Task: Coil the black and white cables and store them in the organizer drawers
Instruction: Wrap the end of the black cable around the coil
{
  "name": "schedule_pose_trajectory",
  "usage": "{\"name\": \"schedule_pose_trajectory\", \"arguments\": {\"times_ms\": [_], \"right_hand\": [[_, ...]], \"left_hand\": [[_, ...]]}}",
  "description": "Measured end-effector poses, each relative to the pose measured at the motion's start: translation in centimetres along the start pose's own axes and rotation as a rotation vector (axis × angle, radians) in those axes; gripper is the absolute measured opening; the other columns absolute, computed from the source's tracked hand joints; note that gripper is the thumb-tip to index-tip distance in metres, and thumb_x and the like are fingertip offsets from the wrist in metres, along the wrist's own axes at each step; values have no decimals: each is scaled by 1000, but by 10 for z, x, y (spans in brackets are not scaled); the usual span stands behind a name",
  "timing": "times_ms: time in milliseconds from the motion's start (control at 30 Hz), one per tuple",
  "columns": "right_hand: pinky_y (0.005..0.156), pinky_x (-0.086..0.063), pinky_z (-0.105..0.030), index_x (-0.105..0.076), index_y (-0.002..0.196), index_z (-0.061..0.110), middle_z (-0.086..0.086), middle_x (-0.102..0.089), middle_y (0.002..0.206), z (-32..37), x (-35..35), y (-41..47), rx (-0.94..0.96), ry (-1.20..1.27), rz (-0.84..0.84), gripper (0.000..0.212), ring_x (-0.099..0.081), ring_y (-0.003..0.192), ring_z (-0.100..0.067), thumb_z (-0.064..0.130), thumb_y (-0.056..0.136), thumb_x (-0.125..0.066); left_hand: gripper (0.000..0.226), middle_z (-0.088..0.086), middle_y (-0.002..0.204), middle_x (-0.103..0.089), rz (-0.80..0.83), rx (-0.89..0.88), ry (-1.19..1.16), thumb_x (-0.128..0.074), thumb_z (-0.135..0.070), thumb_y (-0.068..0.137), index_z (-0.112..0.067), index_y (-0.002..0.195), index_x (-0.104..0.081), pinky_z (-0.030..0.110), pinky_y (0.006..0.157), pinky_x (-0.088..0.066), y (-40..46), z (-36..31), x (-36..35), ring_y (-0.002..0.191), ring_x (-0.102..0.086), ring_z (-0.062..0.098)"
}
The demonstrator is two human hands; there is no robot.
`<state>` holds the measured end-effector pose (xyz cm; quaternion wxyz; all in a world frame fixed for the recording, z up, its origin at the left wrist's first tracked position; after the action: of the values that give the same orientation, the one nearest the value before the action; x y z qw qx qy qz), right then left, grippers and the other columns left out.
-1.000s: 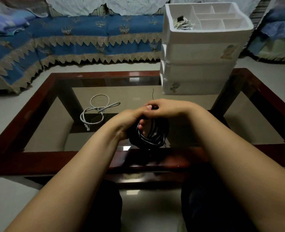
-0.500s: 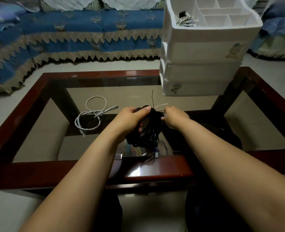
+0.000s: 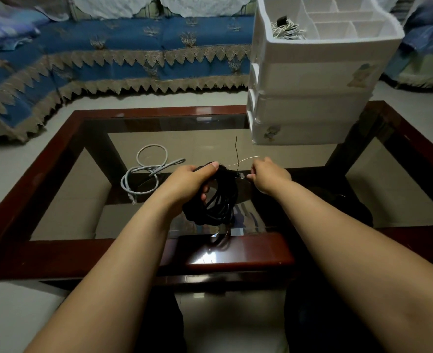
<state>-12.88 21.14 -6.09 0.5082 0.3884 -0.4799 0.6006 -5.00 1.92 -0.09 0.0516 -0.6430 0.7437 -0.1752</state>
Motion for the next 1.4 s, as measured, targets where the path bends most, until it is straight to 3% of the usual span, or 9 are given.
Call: {"name": "schedule_pose_trajectory", "arguments": {"times_ms": [167,367,533,700,833,933,1067,1167,1400], "right_hand": [[83,-46,-42,-51,118,8,-12,-53,117,10,16,-9,6,63,-54,32,-55,105,-30,33,100,-41],[62,-41,-21,-52,94,19,1,-56,82,55,63,-66,246,691,27,13,-52,71,-9,28,99,-44],[69,-50,-30,-60,99,15,3,-59,75,67,54,-95,267,649,204,16,-55,71,-12,27,97,-50],[52,-43,-20,-62,100,8,2,-61,71,69,55,-102,277,655,213,19,-53,57,-7,25,96,-53],[63,-51,-30,-62,85,17,3,-62,79,62,67,-100,328,535,107,17,-59,72,-12,33,85,-68],[71,-42,-21,-52,101,24,13,-49,97,57,78,-97,393,419,26,40,-48,87,-4,42,75,-75],[105,-37,-25,-33,143,21,6,-43,141,59,68,-99,468,468,386,84,-42,128,-9,32,73,-79],[89,-49,-20,-49,125,15,2,-61,117,61,61,-103,505,431,490,58,-59,107,-11,20,75,-79],[68,-52,-27,-61,99,18,4,-65,87,65,67,-104,522,380,280,31,-62,79,-11,30,76,-78]], "left_hand": [[34,-2,53,-46,-13,23,-43,-58,-45,91,-15,74,-55,24,48,-39,3,6,4,44,-43,12],[46,-2,54,-47,-21,48,-122,-54,-56,87,-11,84,-60,18,41,-39,2,9,-2,41,-44,8],[61,-3,53,-50,-19,46,-107,-49,-70,74,-10,83,-58,20,45,-38,3,8,-8,43,-47,8],[46,-1,56,-49,52,59,-85,-53,-57,89,-12,80,-61,22,48,-38,5,9,-12,45,-45,10],[36,-1,55,-46,131,51,-34,-52,-46,94,-14,78,-56,18,43,-38,-2,4,-15,44,-42,10],[35,-2,55,-47,239,51,58,-55,-47,92,-15,77,-53,19,43,-37,-10,-1,-16,47,-43,10],[30,-2,57,-55,388,-64,123,-59,-43,87,-14,90,-62,21,45,-38,-20,-9,-25,48,-46,12],[37,0,67,-64,420,-122,193,-62,-50,78,-22,101,-66,23,50,-43,-25,-12,-27,54,-53,14],[32,2,68,-67,284,-166,358,-62,-50,85,-19,86,-66,26,60,-48,-31,-20,-18,61,-63,16]]}}
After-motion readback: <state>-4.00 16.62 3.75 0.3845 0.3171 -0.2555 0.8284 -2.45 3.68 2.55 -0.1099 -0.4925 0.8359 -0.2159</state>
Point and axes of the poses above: each hand's wrist, its own y-axis towards the middle knuckle, its own x-axis out of the back of the hand, z = x × y, the point moved 4 cm from there along y, towards the middle knuckle
